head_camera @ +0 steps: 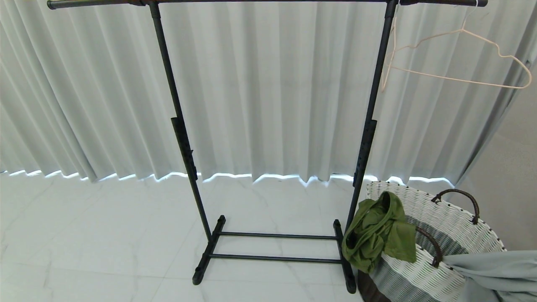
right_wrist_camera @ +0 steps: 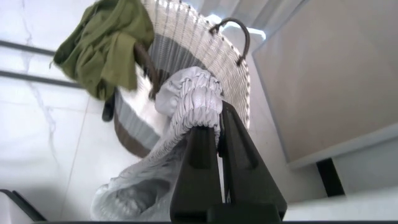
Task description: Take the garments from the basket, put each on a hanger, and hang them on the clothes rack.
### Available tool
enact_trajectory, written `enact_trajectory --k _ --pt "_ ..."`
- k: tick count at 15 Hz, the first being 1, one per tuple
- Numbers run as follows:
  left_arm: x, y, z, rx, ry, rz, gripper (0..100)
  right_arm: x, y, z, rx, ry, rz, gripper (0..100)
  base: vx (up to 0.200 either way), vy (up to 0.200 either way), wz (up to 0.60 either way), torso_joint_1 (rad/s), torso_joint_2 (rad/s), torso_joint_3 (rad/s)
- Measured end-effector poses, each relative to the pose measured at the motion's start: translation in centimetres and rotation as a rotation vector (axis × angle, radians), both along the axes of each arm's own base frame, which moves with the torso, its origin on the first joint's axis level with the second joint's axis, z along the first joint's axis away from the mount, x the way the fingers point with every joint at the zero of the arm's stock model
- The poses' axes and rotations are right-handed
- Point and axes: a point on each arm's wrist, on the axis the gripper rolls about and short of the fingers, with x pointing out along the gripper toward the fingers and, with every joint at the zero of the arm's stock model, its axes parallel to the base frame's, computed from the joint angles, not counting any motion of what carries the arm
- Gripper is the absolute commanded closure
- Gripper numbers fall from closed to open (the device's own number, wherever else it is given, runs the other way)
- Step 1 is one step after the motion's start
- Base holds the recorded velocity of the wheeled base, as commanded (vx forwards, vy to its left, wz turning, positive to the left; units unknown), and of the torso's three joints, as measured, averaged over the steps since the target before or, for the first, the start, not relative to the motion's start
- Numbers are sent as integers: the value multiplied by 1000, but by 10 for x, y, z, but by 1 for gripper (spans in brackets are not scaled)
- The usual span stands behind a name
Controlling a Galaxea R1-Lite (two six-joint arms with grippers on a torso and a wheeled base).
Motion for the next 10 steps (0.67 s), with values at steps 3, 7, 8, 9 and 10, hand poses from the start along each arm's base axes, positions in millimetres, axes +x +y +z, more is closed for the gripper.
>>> enact_trajectory --k 3,7,8,9,10 --pt "0 0 0 0 0 0 0 -1 0 0 -1 -3 2 100 0 0 0 0 0 0" --pt "0 0 0 1 0 0 0 -1 0 1 -5 -7 5 100 0 200 0 2 2 2" --pt "0 0 0 1 1 0 0 -1 0 1 -5 -7 5 100 0 200 0 12 12 -2" --pt "0 0 0 1 1 0 0 -1 0 1 -5 -8 5 100 0 200 0 -2 2 2" --pt "0 0 0 1 0 0 0 -1 0 1 -5 -8 5 100 0 200 0 2 7 7"
